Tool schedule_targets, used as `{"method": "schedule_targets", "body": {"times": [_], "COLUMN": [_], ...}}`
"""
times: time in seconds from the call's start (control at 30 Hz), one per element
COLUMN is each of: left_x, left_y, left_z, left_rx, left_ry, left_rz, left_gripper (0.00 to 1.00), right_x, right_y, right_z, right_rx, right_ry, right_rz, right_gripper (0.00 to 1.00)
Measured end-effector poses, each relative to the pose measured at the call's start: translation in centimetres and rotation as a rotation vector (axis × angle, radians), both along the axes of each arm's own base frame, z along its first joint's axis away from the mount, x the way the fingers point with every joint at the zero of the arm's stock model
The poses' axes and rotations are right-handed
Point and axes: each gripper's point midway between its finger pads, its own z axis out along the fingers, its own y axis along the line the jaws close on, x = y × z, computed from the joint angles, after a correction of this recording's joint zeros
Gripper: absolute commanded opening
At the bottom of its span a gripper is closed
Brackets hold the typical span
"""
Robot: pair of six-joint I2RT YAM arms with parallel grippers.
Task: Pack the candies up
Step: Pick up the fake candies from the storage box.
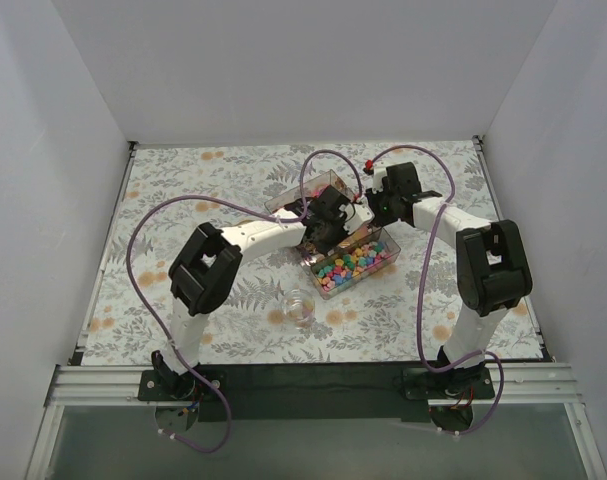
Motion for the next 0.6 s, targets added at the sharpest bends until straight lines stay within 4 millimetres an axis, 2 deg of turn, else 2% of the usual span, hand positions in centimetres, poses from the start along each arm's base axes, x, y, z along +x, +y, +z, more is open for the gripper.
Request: {"method": "schedule_targets", "body": {"times": [0.2,0.33,0.6], "left_x": [-0.5,-0.8,-2.6], "left_y": [0.4,0.7,2.7], "left_z": [2.9,4.8,5.0], "left_rx": [-0.034,-0.077,-0.098], "left_ry": [-0.030,-0.038,0.002], "left_rz": [-0.023,-0.042,-0.068], "left_gripper": [0.00,0.00,0.00], "right_x": [-0.7,-1.0,-1.7], "right_y": [0.6,1.0,0.8], "right_z": [0.9,2.0,3.7], "right_rx": [0.034,0.048,0.060], "right_ry": [0.013,0.002,-0.004], "right_rz": [-0.002,0.002,-0.001], "right_gripper": [0.42,0.50,0.59]}}
